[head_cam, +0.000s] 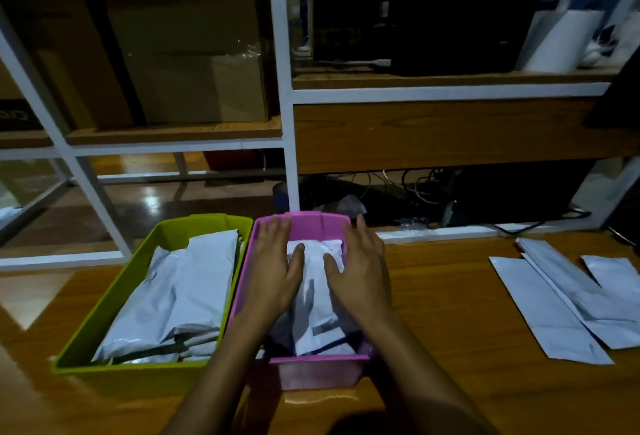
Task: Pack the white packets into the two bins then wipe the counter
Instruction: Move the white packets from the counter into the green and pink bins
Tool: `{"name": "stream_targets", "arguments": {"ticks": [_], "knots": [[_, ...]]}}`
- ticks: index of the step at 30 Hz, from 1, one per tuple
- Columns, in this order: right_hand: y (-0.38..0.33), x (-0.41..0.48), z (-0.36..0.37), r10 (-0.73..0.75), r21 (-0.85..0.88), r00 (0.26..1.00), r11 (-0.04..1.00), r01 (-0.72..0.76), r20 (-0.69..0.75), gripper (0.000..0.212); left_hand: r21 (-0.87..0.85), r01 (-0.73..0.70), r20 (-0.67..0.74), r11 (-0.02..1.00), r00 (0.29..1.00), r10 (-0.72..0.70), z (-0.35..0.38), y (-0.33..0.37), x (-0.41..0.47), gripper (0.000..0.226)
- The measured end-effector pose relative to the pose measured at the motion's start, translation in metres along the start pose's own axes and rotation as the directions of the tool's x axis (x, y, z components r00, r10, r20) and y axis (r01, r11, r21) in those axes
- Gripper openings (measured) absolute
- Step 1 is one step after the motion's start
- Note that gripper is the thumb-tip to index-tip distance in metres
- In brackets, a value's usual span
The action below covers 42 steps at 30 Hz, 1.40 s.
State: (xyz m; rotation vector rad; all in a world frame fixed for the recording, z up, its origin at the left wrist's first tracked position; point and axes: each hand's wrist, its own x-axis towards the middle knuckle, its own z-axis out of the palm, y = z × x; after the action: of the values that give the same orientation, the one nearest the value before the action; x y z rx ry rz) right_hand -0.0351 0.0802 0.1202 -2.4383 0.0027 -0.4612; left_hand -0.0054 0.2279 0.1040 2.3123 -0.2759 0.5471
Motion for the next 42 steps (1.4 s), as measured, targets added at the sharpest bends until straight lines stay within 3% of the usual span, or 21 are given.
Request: {"name": "stream_targets", "arguments": {"ticks": [3, 12, 22, 29, 36, 40, 42], "knots": [[0.013, -0.032, -0.028, -0.039, -0.032, 0.996, 0.999, 0.037, -0.082, 0.065, -0.075, -0.072, -0.041, 0.995, 0.997, 0.069, 0.004, 0.028, -0.024, 0.059], [0.095, -0.099, -0.109, 0.046, -0.001, 0.987, 0.999, -0.047, -0.155, 0.066, -0.183, -0.122, 0.068, 0.976, 0.988, 0.136, 0.062, 0.122, -0.088, 0.054], [0.237, -0.115, -0.198, 0.222, -0.044, 0.94, 0.969, -0.242, -0.258, 0.064, -0.292, -0.143, 0.162, 0.946, 0.967, 0.196, 0.19, 0.222, -0.095, 0.054], [0.34, -0.087, -0.254, 0.325, -0.059, 0.927, 0.938, -0.341, -0.189, 0.059, -0.262, -0.133, 0.24, 0.956, 0.95, 0.198, 0.296, 0.27, -0.061, 0.051], [0.434, -0.007, -0.252, 0.382, -0.118, 0.913, 0.909, -0.399, -0.143, 0.057, -0.168, 0.055, 0.36, 0.984, 0.933, 0.009, 0.418, 0.275, -0.028, 0.056], [0.471, 0.042, -0.224, 0.334, -0.137, 0.939, 0.929, -0.343, -0.082, 0.057, -0.006, 0.147, 0.459, 0.989, 0.879, -0.128, 0.474, 0.271, -0.038, 0.066], [0.488, 0.058, -0.205, 0.287, -0.19, 0.957, 0.938, -0.291, -0.048, 0.057, 0.121, 0.117, 0.458, 0.986, 0.874, -0.16, 0.492, 0.268, -0.045, 0.072]]}}
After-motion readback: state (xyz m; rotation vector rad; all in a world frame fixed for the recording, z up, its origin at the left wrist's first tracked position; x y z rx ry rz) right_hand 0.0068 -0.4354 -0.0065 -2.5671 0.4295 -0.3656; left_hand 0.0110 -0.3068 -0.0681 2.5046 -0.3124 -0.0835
